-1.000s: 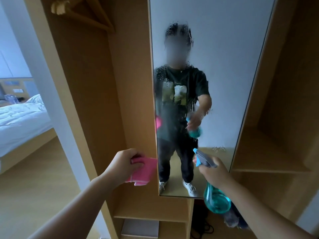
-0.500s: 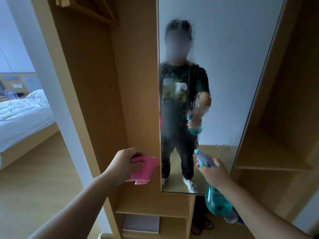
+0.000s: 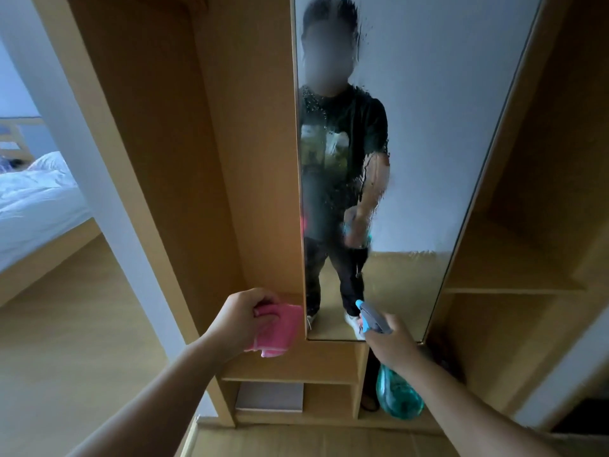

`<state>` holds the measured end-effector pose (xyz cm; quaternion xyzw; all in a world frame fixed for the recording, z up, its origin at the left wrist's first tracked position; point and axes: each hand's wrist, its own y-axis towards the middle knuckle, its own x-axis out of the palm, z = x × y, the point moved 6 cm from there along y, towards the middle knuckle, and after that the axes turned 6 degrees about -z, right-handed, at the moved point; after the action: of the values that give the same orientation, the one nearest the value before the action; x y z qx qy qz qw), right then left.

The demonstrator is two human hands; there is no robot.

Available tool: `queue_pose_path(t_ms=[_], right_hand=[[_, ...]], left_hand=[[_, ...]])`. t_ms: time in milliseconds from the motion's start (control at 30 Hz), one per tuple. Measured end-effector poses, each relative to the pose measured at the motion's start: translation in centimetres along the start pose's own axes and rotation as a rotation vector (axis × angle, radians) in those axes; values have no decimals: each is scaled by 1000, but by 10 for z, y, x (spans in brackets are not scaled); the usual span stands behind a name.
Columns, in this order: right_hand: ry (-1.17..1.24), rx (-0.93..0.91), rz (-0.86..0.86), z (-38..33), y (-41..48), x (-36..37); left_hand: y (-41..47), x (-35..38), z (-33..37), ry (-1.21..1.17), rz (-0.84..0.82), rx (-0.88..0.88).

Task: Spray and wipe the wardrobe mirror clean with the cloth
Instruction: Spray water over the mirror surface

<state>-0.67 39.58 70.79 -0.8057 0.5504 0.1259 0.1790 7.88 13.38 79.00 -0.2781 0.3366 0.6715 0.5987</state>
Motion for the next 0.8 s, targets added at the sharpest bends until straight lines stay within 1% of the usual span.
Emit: queue_pose_path(t_ms=[200, 433, 567, 700, 800], right_hand=[[-13, 29, -27, 18, -2, 11], [-43, 90, -11, 29, -5, 14], [-22, 87, 21, 35, -6, 12], [-4, 153, 65, 47, -8, 9], [5, 131, 97, 51, -6, 2]], left_hand=[[-8, 20, -18, -65, -24, -90], [-13, 36, -28, -124, -12, -124], [-14, 43, -30, -144, -19, -135], [-13, 48, -29, -150, -23, -137], [-11, 52, -27, -154, -20, -143]])
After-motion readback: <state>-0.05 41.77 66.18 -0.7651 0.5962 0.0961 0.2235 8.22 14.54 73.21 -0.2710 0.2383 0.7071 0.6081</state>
